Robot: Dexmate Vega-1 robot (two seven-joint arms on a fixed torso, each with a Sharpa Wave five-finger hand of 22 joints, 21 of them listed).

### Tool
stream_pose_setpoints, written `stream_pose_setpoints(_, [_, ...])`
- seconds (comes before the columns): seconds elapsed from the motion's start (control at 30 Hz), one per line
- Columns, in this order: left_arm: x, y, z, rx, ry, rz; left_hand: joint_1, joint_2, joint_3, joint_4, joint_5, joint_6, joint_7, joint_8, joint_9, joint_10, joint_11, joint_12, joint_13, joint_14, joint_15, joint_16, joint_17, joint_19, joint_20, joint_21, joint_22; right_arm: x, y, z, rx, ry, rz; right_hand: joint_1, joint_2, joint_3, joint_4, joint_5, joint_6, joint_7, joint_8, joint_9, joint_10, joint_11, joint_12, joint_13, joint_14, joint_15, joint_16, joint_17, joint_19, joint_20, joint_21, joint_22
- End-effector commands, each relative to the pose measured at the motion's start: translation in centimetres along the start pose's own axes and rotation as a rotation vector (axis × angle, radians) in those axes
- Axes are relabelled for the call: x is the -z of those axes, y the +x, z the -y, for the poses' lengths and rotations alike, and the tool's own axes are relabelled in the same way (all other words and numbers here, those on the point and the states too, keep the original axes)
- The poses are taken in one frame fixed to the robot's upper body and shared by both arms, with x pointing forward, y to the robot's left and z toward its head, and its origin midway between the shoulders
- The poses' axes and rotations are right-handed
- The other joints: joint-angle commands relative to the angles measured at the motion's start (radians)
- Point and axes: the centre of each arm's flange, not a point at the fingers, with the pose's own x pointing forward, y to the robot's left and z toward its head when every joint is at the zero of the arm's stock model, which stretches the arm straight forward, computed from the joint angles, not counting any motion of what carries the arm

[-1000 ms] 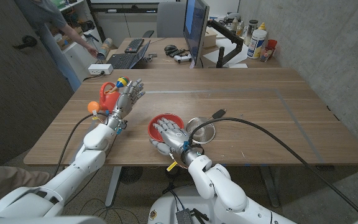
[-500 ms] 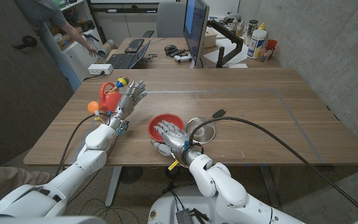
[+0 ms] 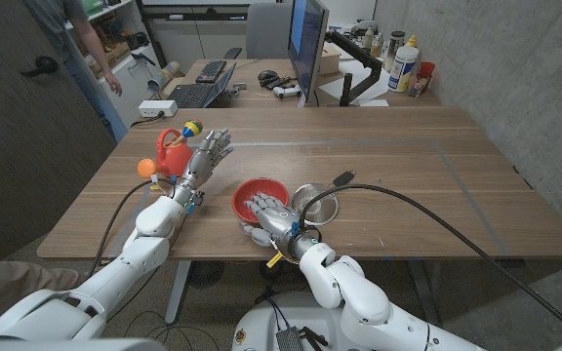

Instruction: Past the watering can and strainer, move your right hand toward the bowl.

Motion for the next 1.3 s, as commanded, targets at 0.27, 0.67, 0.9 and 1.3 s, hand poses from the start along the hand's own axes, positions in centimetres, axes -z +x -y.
stream_pose_setpoints(0.27, [-0.2, -0.2, 0.1, -0.013, -0.004, 0.016, 0.01, 0.002, -0.007, 0.001, 0.009, -0.021, 0.002, -0.01, 0.003, 0.002, -0.007, 0.0, 0.001, 0.0, -0.048, 0.003, 0.002, 0.005, -0.005, 0.005, 0.004, 0.0, 0.1, 0.0, -0.019, -0.002, 0.016, 0.013, -0.003, 0.013, 0.002, -0.005, -0.003, 0.005, 0.0, 0.001, -0.008, -0.004, 0.0, 0.004, -0.04, -0.006, 0.005, 0.003, -0.005, 0.003, 0.0, 0.004])
stream_pose_setpoints(0.67, [0.3, -0.5, 0.1, -0.02, -0.01, 0.004, 0.011, 0.002, -0.009, 0.001, 0.01, -0.019, 0.001, -0.009, 0.003, 0.003, -0.005, 0.0, 0.001, 0.0, -0.048, 0.002, 0.002, 0.006, -0.006, 0.005, 0.004, 0.3, 0.2, -0.3, -0.047, 0.025, 0.031, 0.015, -0.001, 0.02, 0.003, -0.007, -0.002, 0.003, 0.001, 0.001, -0.007, -0.003, 0.0, 0.004, -0.038, -0.007, 0.005, 0.003, 0.001, 0.0, 0.002, 0.004])
stream_pose_setpoints(0.9, [0.4, -0.3, 0.1, -0.015, -0.01, 0.0, 0.011, 0.002, -0.01, 0.001, 0.01, -0.022, 0.001, -0.009, 0.003, 0.003, -0.006, 0.0, 0.001, 0.001, -0.049, 0.003, 0.002, 0.006, -0.005, 0.005, 0.004, 0.4, 0.3, -0.5, -0.049, 0.037, 0.034, 0.019, 0.002, 0.028, 0.003, -0.008, -0.002, 0.002, 0.001, 0.001, -0.005, -0.004, 0.001, 0.004, -0.037, -0.008, 0.006, 0.003, 0.004, -0.004, 0.003, 0.004])
stream_pose_setpoints(1.3, [0.8, 0.1, 0.3, -0.004, -0.02, 0.0, 0.012, 0.003, -0.012, 0.0, 0.011, -0.019, 0.0, -0.007, 0.003, 0.003, -0.004, 0.0, 0.001, 0.0, -0.048, 0.002, 0.002, 0.006, -0.006, 0.005, 0.004, 0.6, 0.4, -0.3, -0.05, 0.032, 0.017, 0.025, 0.002, 0.04, 0.002, -0.01, 0.0, 0.002, 0.002, 0.001, -0.005, -0.005, 0.001, 0.004, -0.036, -0.008, 0.005, 0.002, 0.004, -0.006, 0.003, 0.004])
